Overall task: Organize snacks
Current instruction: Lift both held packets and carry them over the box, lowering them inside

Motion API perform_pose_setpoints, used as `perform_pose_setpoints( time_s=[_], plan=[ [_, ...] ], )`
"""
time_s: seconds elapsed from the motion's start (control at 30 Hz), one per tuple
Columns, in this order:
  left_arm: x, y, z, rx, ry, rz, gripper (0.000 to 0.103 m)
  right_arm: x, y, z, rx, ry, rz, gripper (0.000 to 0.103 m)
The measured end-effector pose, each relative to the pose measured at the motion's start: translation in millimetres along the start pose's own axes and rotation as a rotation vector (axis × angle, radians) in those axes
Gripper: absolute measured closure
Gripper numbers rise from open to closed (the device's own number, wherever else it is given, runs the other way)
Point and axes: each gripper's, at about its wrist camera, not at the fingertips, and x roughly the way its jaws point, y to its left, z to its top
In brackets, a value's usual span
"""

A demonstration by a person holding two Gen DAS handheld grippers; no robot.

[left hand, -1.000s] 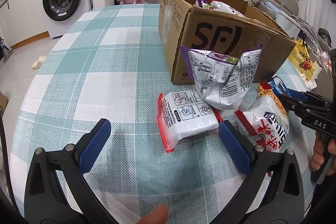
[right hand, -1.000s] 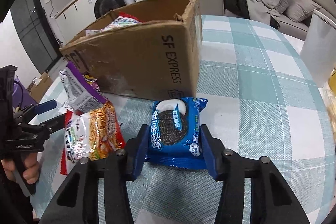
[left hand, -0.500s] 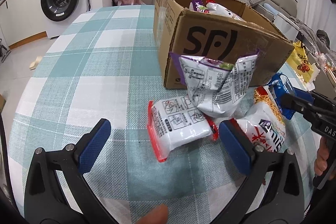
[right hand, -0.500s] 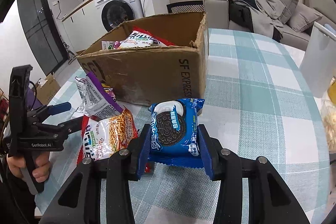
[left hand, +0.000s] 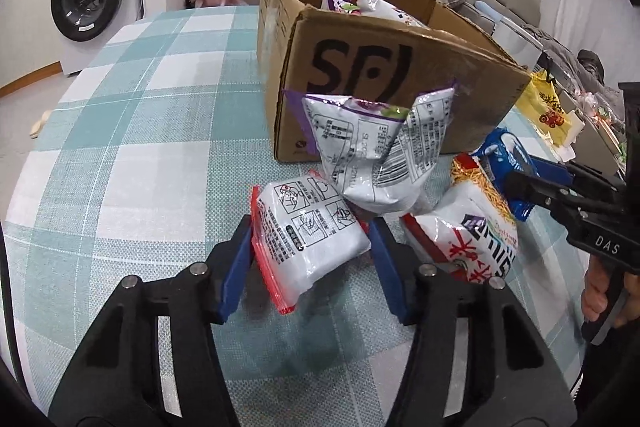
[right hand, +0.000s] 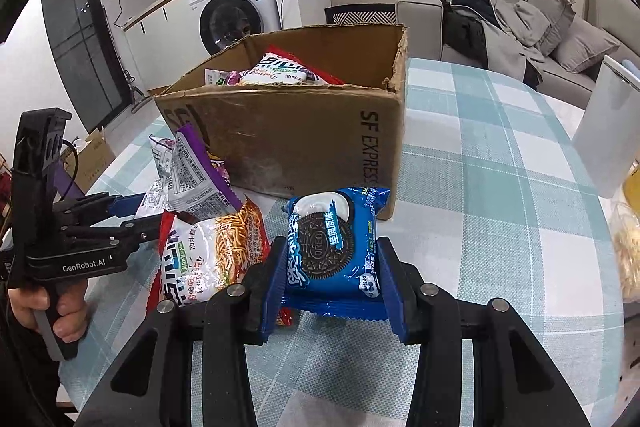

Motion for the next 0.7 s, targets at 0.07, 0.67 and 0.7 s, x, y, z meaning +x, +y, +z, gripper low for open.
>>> perform_pose_setpoints(
  time_s=[0.07,0.67,0.7],
  plan=[
    [-2.4,0.1,-1.8,0.001,-0.003,-0.001,0.05,-1.3,-0.5,0.2,-0.002,-0.004,-0.001,0.059],
    [-54.9,6.4,0.3,-0.028,-0.119,-0.006,0.051,-37.6,13.8,10.6,-0.076,-0.137,-0.045,0.059],
    [-59.4,5.5,0.7,-0.028,-0.127,-0.006,0.051,-39.4,14.4,11.0,-0.077,-0.143,-0.046,0.059]
  ],
)
